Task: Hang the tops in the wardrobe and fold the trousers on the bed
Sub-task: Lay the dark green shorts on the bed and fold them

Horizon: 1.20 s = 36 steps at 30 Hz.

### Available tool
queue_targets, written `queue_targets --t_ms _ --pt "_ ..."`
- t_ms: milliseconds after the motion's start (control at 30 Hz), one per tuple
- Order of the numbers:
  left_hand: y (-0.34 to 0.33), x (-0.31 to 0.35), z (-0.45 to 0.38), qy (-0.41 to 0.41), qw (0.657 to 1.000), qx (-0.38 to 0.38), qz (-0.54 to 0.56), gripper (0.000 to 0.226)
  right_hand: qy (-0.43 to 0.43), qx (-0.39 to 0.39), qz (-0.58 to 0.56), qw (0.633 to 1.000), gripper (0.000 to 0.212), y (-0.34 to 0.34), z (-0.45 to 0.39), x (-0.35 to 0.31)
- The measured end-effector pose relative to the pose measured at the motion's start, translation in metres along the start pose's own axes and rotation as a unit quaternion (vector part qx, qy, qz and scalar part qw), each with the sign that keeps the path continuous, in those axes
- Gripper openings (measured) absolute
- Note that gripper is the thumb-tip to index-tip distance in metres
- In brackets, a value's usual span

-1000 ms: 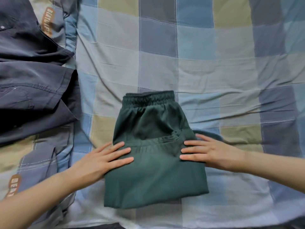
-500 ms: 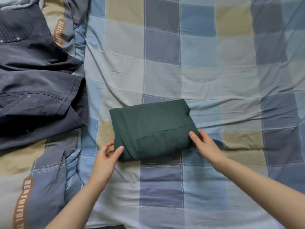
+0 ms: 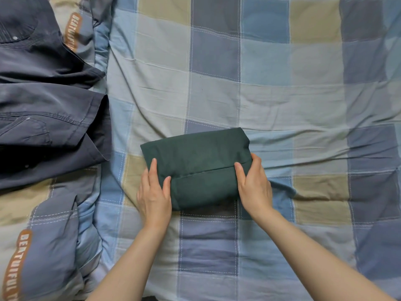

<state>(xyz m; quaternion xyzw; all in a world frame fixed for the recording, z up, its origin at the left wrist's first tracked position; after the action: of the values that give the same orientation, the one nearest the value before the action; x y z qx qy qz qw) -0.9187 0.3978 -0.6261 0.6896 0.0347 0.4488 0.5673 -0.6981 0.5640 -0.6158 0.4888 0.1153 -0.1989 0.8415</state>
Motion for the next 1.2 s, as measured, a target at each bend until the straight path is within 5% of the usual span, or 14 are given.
queue_targets --t_ms 200,333,433,567,900,1200 --pt "0.0 0.005 -0.004 -0.043 0.998 -0.011 -0.032 0.047 -0.046 0.026 0.078 0.996 0.054 0.006 0.008 0.013" --pt "0.005 -0.012 0.004 0.103 0.995 0.008 0.004 0.064 -0.201 -0.074 0.012 0.977 0.058 -0.012 -0.001 0.046" --pt "0.009 -0.019 0.018 0.191 0.98 0.015 0.049 0.069 -0.16 -0.088 -0.032 0.983 0.06 -0.009 -0.006 0.038" --pt "0.006 -0.009 0.028 0.198 0.977 0.0 0.078 0.059 -0.098 -0.086 -0.034 0.991 0.064 -0.007 0.008 0.021" --pt "0.066 0.055 0.039 -0.02 0.997 0.071 -0.006 0.047 0.073 0.094 0.081 0.99 0.065 0.057 0.056 -0.004" --pt "0.144 0.153 0.109 -0.121 0.991 0.03 0.038 0.053 0.123 0.022 0.049 0.991 0.064 0.163 0.152 0.016"
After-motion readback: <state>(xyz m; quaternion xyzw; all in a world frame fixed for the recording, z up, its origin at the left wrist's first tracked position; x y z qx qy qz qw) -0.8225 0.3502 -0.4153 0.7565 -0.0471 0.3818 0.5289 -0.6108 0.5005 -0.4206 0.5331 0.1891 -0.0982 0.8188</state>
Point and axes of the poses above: each hand's wrist, its own z-axis away from the middle knuckle, its own y-axis out of the back of the hand, x = y × z, the point moved 8 cm from there along -z, towards the middle knuckle, and after that the axes turned 11 degrees about -y, right-handed, at the moved point
